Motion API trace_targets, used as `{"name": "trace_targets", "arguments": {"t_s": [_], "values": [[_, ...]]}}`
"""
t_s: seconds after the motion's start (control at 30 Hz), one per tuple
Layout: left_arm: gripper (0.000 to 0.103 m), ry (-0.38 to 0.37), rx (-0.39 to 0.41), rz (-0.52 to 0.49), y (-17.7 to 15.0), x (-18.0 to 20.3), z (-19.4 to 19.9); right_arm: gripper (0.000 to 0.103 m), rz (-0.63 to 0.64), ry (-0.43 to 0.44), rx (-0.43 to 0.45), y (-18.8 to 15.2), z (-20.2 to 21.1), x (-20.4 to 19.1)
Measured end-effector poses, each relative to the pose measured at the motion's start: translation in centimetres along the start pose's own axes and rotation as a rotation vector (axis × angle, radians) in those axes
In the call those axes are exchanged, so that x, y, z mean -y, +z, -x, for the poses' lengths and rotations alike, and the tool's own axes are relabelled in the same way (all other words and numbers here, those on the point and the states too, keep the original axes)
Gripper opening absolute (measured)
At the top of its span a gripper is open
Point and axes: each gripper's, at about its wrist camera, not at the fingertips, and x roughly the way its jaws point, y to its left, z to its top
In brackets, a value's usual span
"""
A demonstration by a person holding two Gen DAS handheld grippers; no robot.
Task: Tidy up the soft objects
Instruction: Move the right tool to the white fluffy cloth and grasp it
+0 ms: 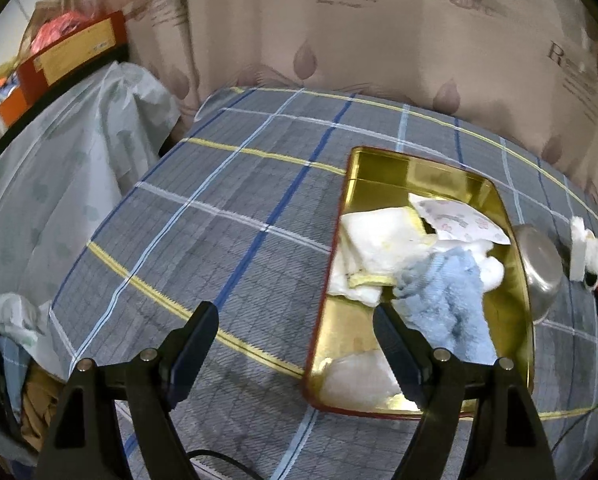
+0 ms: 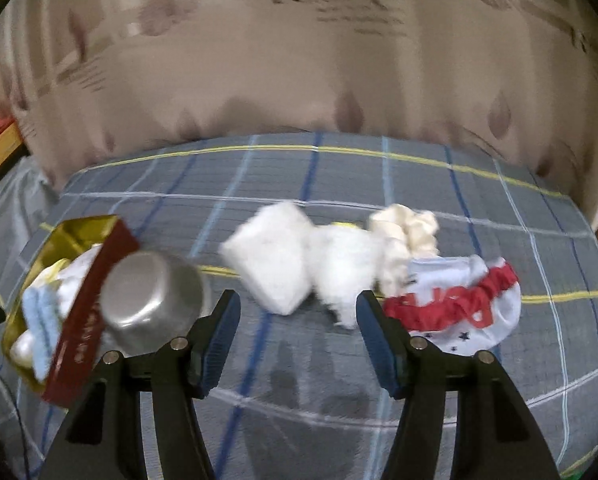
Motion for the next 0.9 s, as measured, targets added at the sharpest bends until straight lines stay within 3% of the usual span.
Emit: {"name": "trace_targets", "arguments": {"t_s": [0.37, 0.7, 0.9], "values": [[0.082, -0.042, 0.025, -0.065, 0.3, 2.5, 1.0, 0.056, -0.051, -0.039, -0.005, 1.1, -4.2, 2.8], [0.082, -0.113, 0.021, -0.133, 1.8, 7.0, 1.7, 0.031, 0.015, -0.061, -0.016, 1.1, -7.2, 3.5], [0.082, -0.204, 0.020, -0.195, 2.8, 11.9, 2.1, 0.026, 0.032, -0.082, 0.013, 0.7, -6.9, 4.2]]}}
